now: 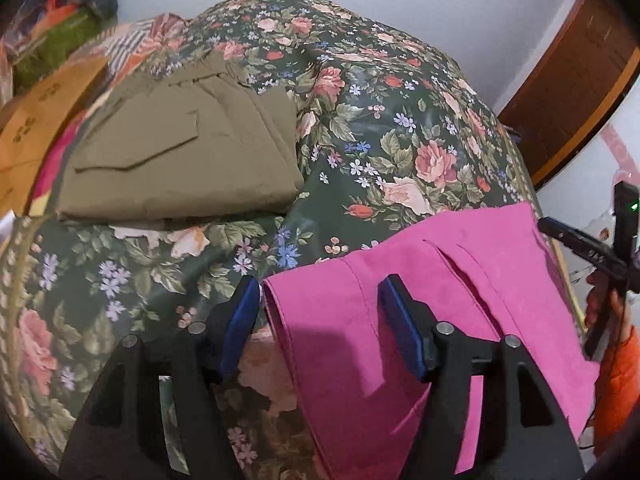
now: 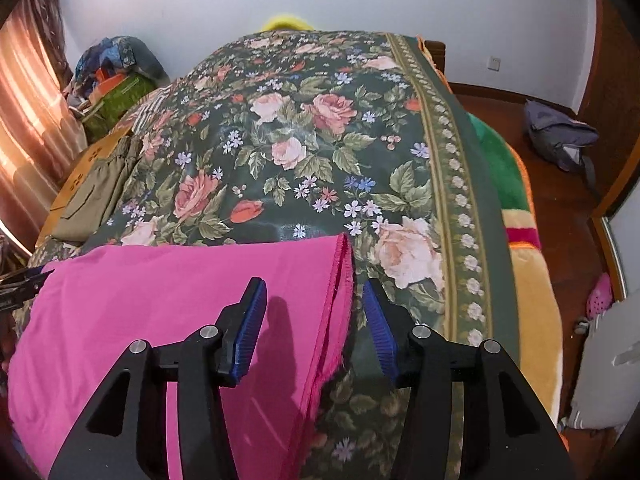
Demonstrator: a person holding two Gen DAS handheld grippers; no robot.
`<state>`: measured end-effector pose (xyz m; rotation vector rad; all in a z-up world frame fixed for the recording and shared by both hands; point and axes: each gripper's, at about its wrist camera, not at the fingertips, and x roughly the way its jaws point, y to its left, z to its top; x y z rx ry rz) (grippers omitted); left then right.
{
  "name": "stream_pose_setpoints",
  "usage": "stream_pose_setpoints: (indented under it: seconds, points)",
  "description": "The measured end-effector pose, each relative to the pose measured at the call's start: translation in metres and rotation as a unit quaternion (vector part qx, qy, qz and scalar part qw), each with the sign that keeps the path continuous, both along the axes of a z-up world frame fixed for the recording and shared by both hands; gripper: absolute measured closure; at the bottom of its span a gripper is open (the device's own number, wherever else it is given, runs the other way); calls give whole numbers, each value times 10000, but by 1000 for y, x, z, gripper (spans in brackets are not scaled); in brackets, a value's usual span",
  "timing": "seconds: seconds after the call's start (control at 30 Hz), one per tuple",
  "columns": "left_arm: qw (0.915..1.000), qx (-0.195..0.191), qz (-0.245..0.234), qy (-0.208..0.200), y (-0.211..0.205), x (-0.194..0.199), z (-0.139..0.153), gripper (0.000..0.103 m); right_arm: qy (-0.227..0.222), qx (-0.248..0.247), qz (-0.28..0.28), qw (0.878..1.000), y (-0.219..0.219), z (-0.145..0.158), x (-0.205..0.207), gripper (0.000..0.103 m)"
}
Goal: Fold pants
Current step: 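Grasp the folded edge of the pink trousers with both grippers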
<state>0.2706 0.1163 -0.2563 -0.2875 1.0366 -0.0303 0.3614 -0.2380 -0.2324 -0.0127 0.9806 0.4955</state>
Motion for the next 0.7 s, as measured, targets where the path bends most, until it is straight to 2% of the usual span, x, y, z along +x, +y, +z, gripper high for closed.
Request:
stream_pose_setpoints:
  seconds: [0.1, 0.17, 0.23, 0.33, 0.37, 0.4, 0.43, 0.47, 0.6, 0.7]
  points:
    - [9998, -172, 27, 3, 4, 0, -3, 39, 83, 54, 61, 9999, 3, -5, 7, 57]
    - [9998, -219, -19, -33, 4, -1, -2, 45, 130, 83, 97, 9998, 5, -9, 12, 57]
    - [9999, -73, -62, -84, 0, -2, 2, 48, 162, 113, 134, 9997, 8, -12, 16, 57]
    - [9990, 284, -252, -216, -11, -3, 7, 59, 255, 233, 244, 9991, 11, -17, 22, 58]
    - [9984, 386, -316, -261, -14, -4, 9, 66, 315, 294, 269, 9987, 12, -19, 24, 71]
    - [9978, 475, -352, -310, -17, -4, 12, 69, 363, 346, 296, 9983, 14, -21, 26, 91]
    - [9975, 496, -383, -340, -18, -4, 13, 76, 411, 359, 325, 9980, 15, -23, 27, 96]
    - [9971, 504, -425, -372, -20, -4, 15, 83, 377, 349, 327, 9981, 17, -24, 26, 96]
    - [9954, 680, -468, -485, -24, -7, 22, 84, -174, 261, 304, 9990, 17, -12, 19, 98]
    - [9954, 721, -465, -418, -22, -5, 19, 84, -617, 58, 216, 9978, 15, 0, 15, 100]
